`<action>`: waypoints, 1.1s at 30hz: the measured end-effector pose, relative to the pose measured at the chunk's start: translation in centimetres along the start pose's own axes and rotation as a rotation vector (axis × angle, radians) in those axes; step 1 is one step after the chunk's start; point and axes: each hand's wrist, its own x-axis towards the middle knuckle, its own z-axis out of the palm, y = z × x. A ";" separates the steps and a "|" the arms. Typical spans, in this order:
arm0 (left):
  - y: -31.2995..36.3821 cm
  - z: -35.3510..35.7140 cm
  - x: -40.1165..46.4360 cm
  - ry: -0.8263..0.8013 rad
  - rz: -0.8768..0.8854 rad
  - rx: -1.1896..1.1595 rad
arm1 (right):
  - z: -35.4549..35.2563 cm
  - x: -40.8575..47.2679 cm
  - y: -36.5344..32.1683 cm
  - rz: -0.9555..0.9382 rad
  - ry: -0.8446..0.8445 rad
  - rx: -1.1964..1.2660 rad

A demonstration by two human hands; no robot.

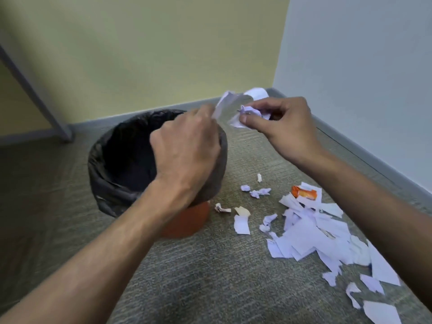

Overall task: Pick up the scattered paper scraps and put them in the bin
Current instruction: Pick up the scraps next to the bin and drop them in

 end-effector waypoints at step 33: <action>0.3 19.7 -15.3 -0.660 0.224 -0.181 | -1.2 -12.8 22.5 0.437 -0.577 -0.682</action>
